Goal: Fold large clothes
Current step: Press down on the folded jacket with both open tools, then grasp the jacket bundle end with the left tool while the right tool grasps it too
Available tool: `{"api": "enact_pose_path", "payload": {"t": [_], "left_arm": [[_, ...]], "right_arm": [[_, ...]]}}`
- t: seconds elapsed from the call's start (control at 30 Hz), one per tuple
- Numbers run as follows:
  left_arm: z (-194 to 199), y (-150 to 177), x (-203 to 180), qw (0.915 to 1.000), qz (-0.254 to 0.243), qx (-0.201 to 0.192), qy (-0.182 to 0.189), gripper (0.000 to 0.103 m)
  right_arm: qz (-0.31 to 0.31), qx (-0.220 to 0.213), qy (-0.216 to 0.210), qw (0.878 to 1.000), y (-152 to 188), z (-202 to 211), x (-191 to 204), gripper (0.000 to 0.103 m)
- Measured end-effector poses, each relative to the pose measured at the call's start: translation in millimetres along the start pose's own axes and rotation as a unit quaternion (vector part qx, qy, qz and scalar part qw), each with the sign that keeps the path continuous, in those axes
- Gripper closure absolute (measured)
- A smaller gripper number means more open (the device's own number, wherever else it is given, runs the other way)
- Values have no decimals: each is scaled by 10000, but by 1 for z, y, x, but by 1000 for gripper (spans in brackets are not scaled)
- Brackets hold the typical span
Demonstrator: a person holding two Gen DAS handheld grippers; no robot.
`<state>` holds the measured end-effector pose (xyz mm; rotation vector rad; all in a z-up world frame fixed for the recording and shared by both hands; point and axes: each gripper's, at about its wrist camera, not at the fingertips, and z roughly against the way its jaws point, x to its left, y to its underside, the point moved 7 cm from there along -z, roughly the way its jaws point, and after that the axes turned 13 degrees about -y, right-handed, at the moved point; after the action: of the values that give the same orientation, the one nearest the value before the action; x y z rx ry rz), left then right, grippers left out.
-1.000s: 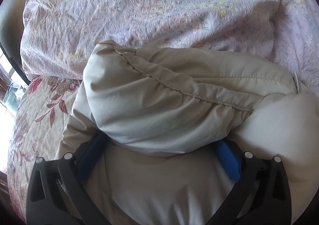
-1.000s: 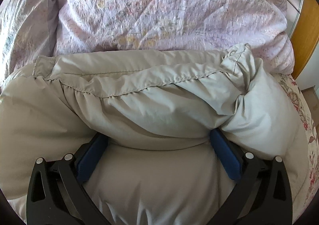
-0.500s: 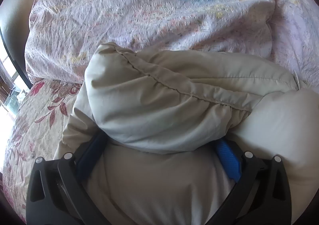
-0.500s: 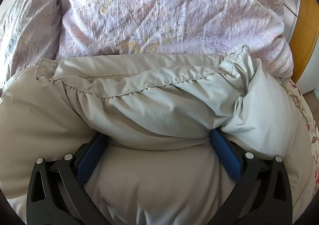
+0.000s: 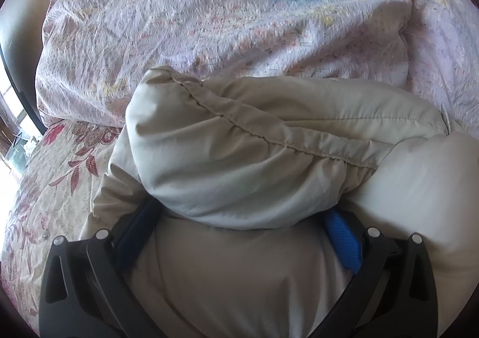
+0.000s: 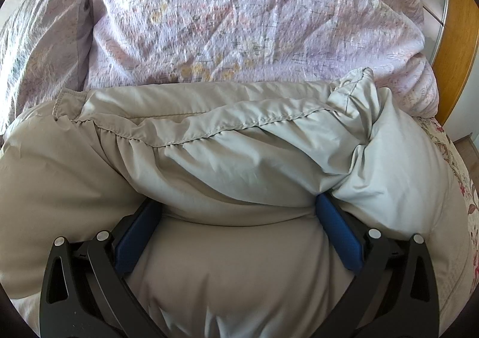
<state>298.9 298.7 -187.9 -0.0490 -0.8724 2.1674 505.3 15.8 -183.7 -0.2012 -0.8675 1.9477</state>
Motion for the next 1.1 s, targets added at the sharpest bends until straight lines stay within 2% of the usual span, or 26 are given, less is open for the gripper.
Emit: {"api": "enact_pose_path", "payload": {"t": [0.3,0.5,0.63,0.73,0.9,1.03,1.1], "left_arm": [[0,3,1,9999,77,-93,46,2],[0,4,3,10000,-38,15,-47,2],[15,8,12,9993,-178,291,-175,2],[39,13,26,9993,-215,292,-116,2],[81,35,56,9990,-194,384,125,2],[101,63,87,9959,151,751,470,2],[101,75,100,9925,398,1001,575,2]], "right_arm": [[-10,-37,12,10000,1,0,-1,1],[40,48,97,9999,5,-4,1,1],[-37,304,193,9993,9,4,-1,1],[-136,338,151,9992,16,29,0,1],[-809,258,-45,9964,37,88,-15,1],[-1585,186,-228,9869,62,133,-40,1],[-2143,112,-317,9762,73,148,-59,1]]}}
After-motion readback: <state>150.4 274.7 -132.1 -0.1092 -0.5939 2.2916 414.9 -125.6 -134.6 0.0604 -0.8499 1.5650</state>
